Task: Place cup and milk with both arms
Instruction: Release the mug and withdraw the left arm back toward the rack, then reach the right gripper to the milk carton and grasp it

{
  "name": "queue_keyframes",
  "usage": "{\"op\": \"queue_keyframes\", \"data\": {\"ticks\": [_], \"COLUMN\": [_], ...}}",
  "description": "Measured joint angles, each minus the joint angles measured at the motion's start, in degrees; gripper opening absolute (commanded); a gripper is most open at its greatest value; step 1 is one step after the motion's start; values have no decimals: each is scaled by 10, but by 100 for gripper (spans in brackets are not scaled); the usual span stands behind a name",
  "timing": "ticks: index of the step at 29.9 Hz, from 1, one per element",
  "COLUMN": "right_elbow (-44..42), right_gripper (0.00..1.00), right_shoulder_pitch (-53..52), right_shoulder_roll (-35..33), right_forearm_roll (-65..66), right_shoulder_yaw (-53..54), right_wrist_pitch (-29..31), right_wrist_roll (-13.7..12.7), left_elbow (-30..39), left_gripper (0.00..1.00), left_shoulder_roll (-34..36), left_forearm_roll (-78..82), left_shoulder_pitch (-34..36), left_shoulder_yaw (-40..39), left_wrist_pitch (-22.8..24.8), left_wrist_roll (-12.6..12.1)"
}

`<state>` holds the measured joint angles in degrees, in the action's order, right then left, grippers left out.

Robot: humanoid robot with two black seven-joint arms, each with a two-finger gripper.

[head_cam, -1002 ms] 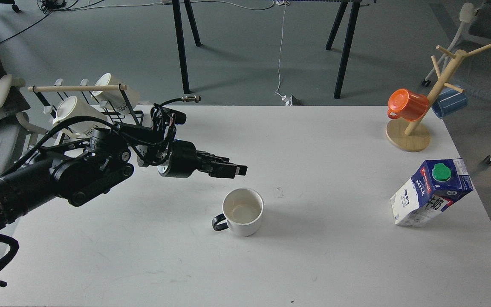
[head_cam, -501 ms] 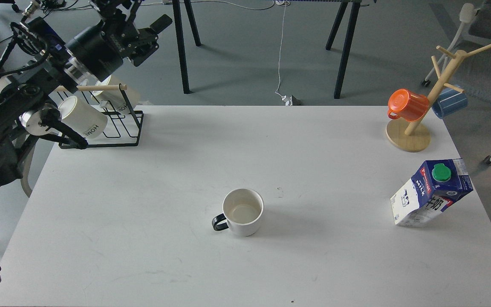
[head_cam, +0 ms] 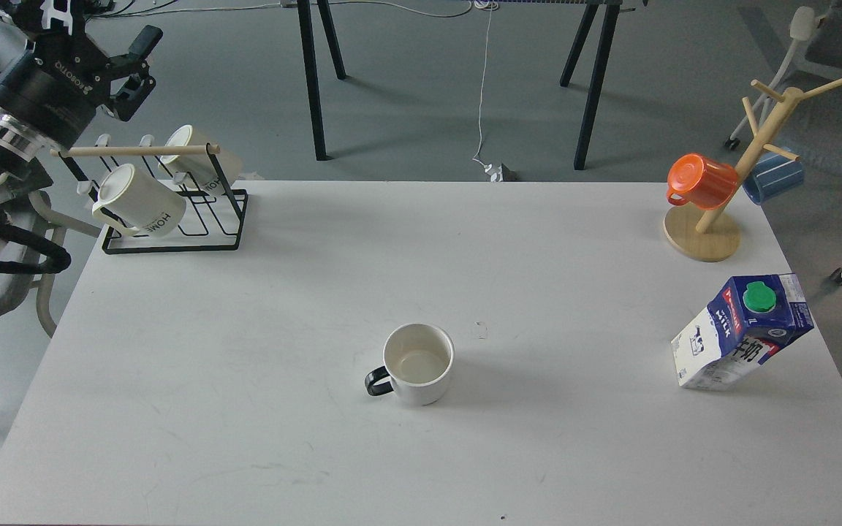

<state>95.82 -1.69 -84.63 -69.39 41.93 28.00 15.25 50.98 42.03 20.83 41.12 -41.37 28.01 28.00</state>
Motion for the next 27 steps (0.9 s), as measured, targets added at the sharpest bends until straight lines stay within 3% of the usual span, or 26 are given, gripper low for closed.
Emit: {"op": "queue_keyframes", "data": {"ticks": [10,22,27], "right_elbow": [-4,-52,-75], "right_gripper": [98,98,98], "right_shoulder_pitch": [8,2,-2], "right_shoulder_roll": [5,211,266], "right_forearm_roll": [14,93,110], "right_shoulder_yaw": [-250,-264,-257], "right_wrist_pitch": [0,0,0], "right_wrist_roll": [32,35,35], "left_elbow": [0,-3,-4], "left_gripper": [91,92,92], "left_shoulder_roll": [-14,-45,-45], "left_forearm_roll": [1,15,15], "left_shoulder_pitch": [-13,-24,-29], "left_shoulder_yaw": [3,4,3], "left_wrist_pitch": [0,0,0], "left_wrist_roll": [0,0,0]}}
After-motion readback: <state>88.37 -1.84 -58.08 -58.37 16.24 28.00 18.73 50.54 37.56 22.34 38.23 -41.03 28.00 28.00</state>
